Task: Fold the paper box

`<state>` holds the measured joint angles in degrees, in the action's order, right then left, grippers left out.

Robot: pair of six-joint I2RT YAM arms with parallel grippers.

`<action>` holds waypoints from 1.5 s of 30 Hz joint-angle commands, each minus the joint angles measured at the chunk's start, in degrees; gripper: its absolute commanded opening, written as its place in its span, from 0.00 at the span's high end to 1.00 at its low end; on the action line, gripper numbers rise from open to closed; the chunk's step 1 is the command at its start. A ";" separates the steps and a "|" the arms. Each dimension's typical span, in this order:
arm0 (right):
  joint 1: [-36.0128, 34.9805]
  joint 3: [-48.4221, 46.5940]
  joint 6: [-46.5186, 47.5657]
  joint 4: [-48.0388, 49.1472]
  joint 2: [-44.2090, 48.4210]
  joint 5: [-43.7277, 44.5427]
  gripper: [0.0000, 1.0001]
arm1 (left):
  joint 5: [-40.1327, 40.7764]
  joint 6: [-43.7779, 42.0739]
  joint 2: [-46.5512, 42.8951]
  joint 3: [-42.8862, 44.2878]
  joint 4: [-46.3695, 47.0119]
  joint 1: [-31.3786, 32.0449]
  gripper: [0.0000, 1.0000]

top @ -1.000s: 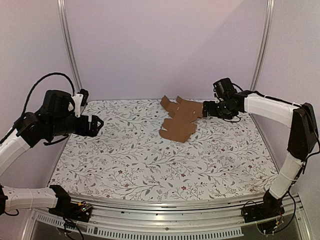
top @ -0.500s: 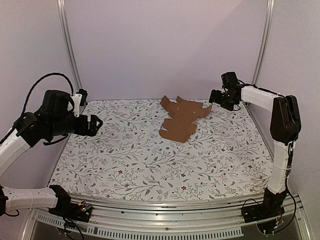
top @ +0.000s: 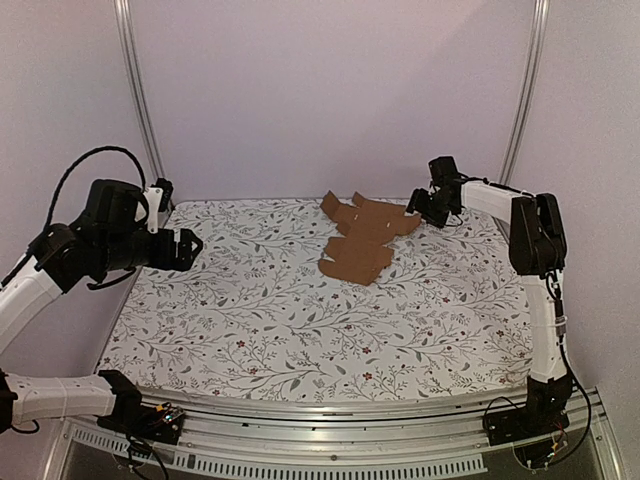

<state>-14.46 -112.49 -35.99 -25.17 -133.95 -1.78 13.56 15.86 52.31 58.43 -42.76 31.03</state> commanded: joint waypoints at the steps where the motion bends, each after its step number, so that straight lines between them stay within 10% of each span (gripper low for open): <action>1: 1.03 -3.15 -2.56 1.44 -4.32 -2.44 0.32 | 0.38 -0.54 0.91 -0.78 -1.20 -1.16 0.01; 18: 1.79 -3.94 -4.35 5.33 -7.06 -6.48 1.00 | -0.79 -0.43 2.27 -0.53 -1.23 -3.23 0.01; 45: -6.20 21.43 -1.76 15.71 18.24 -10.12 1.00 | 0.58 0.38 -2.43 -1.20 -1.05 -4.46 0.00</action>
<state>-19.00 -95.07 -39.29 -12.27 -122.56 -11.07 14.04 15.92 51.18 58.11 -42.83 27.11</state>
